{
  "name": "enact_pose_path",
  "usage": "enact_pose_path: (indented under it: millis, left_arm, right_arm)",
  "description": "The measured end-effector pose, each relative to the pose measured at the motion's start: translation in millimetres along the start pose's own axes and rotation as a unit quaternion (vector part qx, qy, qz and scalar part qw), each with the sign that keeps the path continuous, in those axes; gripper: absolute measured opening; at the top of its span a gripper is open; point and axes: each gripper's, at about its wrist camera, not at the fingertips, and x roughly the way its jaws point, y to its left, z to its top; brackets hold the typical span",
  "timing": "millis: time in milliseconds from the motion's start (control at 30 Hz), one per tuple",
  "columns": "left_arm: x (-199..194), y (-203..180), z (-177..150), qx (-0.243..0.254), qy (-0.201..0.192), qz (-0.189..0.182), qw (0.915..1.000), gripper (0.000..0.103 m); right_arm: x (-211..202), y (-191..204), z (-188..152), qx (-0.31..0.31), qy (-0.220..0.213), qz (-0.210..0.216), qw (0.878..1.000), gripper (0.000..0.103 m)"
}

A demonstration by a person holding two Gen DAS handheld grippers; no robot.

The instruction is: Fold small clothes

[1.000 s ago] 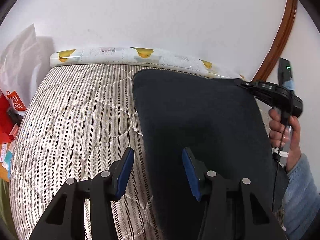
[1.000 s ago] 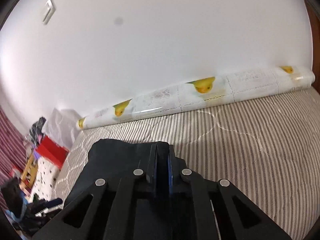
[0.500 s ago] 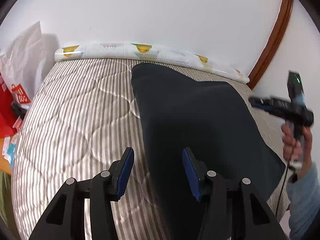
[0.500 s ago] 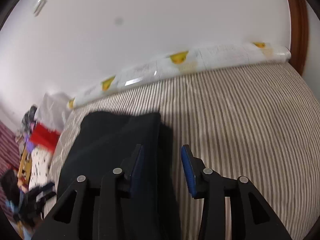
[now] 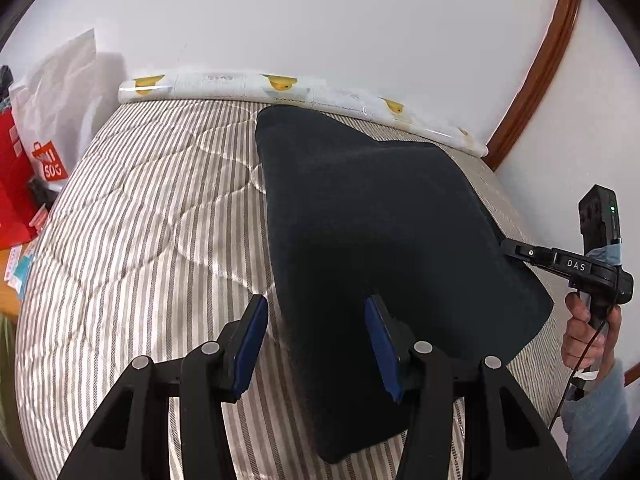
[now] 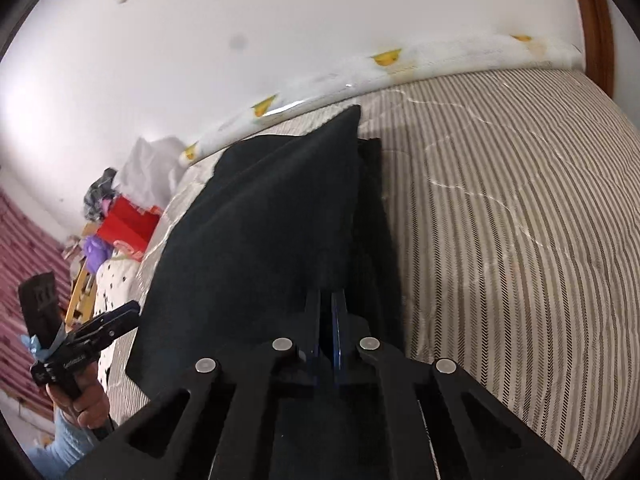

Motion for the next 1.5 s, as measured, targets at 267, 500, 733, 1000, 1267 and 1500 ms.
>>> enact_pose_path:
  millis: [267,500,733,1000,1267,1500]
  left_arm:
    - [-1.9,-1.7,-10.1,0.006,0.007,0.018,0.9998,0.048]
    - [-7.2,-10.1,-18.4,0.015,0.006,0.016,0.9997,0.048]
    - [-9.2,-26.1,-28.7,0.03,-0.002,0.042,0.9987,0.048]
    - [-11.9,-30.2,-39.4,0.035,-0.001,0.059,0.9976,0.049]
    - [-18.5,-31.6,-41.9,0.029,-0.003,0.059,0.9979,0.049]
    - [-59.6,-47.6,-54.0,0.033,-0.035,0.071,0.9963,0.056]
  right_arm:
    - [-19.6,-6.7,-5.8,0.013,-0.035,-0.032,0.999,0.003]
    - [-42.9,25.1,-24.6,0.019,-0.082,-0.066,0.994,0.01]
    - [-15.1,74.0,-59.5,-0.097,-0.069,-0.132,0.984,0.019]
    - [-15.3,54.6,-81.0,-0.078,-0.065,-0.148,0.984,0.019]
    - [-27.1,53.1,-86.5,-0.066,-0.057,-0.167,0.982,0.019]
    - [-78.3,76.1,-98.0,-0.049,-0.08,-0.179,0.979,0.06]
